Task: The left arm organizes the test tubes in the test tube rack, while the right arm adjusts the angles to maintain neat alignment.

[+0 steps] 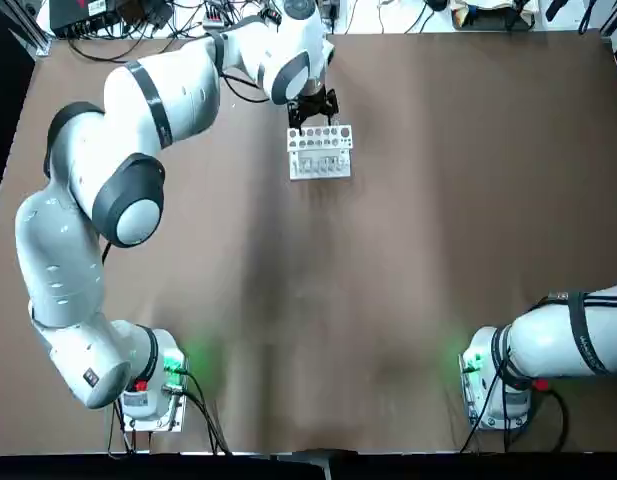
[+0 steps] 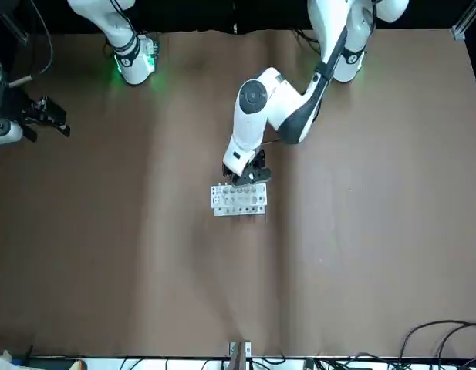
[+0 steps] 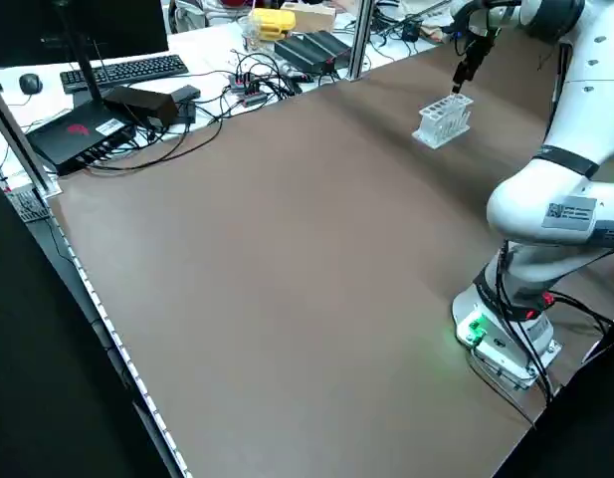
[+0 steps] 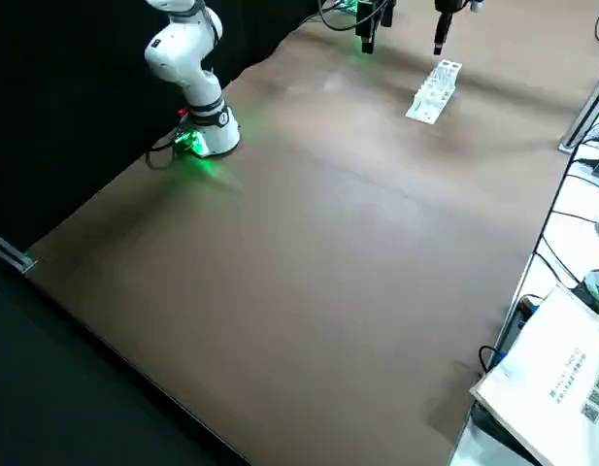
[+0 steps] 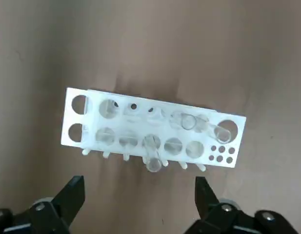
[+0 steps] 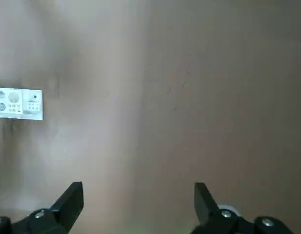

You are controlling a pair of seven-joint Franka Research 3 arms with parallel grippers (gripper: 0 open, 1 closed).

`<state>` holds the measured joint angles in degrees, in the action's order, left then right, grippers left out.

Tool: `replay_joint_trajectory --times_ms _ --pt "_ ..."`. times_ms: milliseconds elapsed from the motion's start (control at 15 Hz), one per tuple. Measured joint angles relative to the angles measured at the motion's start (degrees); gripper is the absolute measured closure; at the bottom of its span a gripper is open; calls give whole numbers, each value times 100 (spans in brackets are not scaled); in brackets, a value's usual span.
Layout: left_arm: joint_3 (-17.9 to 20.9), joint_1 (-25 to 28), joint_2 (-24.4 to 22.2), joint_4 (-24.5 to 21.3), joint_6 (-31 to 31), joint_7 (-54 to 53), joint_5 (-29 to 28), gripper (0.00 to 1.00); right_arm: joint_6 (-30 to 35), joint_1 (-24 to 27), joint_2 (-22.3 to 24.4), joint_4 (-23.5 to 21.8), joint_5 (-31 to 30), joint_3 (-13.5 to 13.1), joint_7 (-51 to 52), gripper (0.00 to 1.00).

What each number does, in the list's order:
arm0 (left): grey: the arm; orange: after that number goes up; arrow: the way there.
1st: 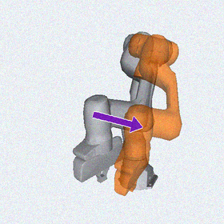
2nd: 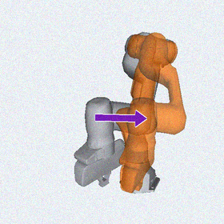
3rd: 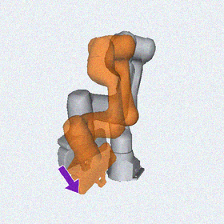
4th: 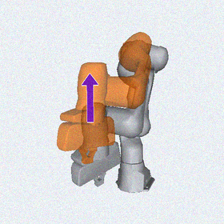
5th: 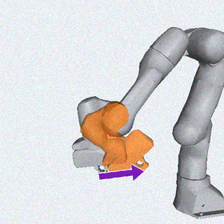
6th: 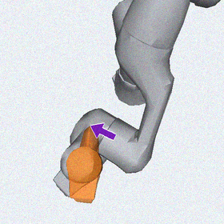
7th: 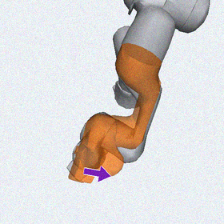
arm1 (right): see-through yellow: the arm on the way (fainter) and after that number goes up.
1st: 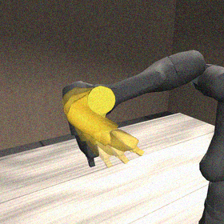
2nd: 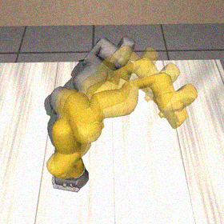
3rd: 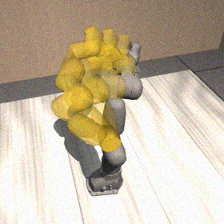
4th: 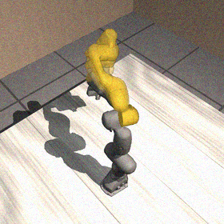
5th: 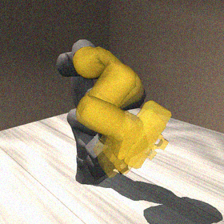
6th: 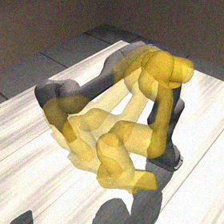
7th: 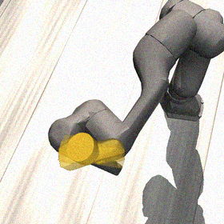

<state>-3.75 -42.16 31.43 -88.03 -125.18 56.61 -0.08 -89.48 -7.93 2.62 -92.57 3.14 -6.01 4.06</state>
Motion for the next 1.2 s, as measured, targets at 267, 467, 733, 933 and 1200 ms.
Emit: replay_joint_trajectory --times_ms 267,467,733,933,1200 --pt "92 -135 131 21 1 21 -4 8 -100 0 1 -16 -3 1 0 0" --pt "121 -147 218 57 0 22 -16 22 -203 0 1 -22 -3 1 0 0" --pt "216 -149 292 109 0 21 -21 23 -309 -1 1 -28 -3 6 0 0" --pt "226 -198 342 113 -16 21 -23 30 -435 -3 1 -35 -3 9 0 0" --pt "238 -234 385 118 -46 21 -23 37 -486 -3 0 -45 -5 4 0 0"
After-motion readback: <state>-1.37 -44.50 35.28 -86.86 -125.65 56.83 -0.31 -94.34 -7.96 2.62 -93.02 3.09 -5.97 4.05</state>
